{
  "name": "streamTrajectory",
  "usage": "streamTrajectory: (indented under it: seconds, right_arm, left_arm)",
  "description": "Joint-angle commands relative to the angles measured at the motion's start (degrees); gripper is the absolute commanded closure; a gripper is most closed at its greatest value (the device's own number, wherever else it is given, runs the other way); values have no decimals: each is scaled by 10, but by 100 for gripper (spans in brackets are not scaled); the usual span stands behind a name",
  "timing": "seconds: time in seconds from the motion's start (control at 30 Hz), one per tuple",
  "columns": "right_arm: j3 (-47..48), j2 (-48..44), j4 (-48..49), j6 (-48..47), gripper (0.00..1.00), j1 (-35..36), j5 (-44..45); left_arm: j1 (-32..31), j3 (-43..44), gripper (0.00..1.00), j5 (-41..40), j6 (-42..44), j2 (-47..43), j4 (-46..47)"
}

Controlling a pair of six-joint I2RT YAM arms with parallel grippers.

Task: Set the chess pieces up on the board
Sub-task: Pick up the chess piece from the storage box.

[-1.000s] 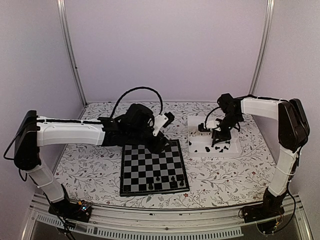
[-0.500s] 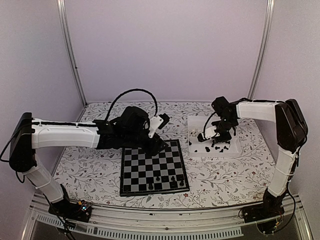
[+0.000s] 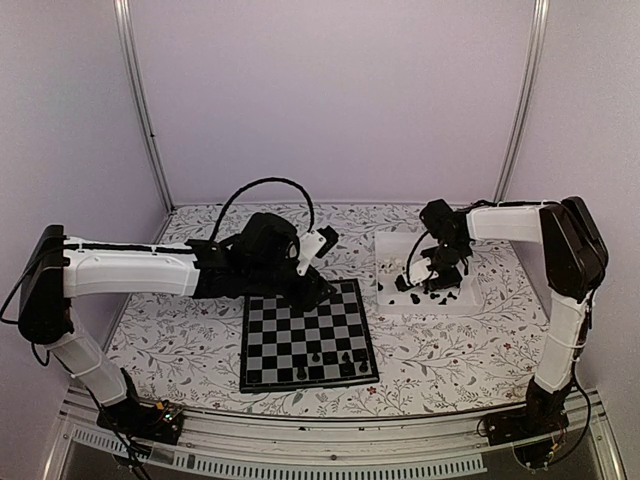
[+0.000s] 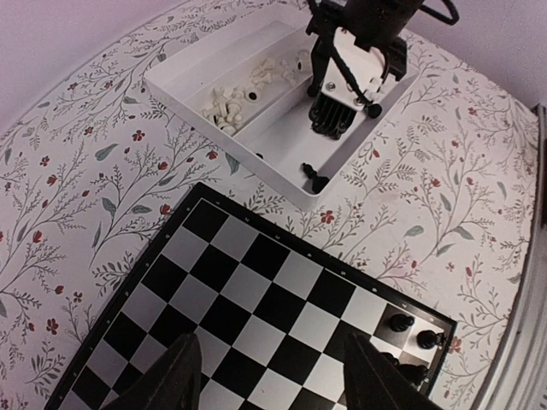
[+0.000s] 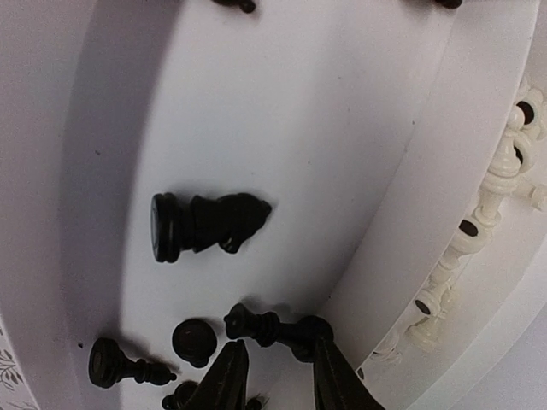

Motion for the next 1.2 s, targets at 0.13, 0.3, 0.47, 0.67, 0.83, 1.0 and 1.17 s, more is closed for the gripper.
streamTrajectory:
  seconds: [0.13,0.3,0.47,0.67,0.83,1.0,1.17]
  right_arm:
    - [-5,31,12,-6,70,6,14]
    - [-3,35,0,-1,71,5,15]
    - [37,37,-50,33,70,9,-20]
    - [40,54,-61,63,68,5,5]
    - [62,64,-93,84,66,-16,-4]
    - [75,78,-114,98,68,-32,-15]
    - [73,83,-121,105,79,-34,-27]
  left_arm:
    - [6,-8,41,-1,-6,-9,16]
    - [7,-10,42,1,-7,-9,18]
    - [7,-14,41,3,-8,-7,29]
    - [7,-11,41,18,-9,2,29]
    - [6,-12,41,17,-5,-1,25]
    - [7,-12,42,18,-5,2,28]
    - [6,-10,41,25,-9,6,35]
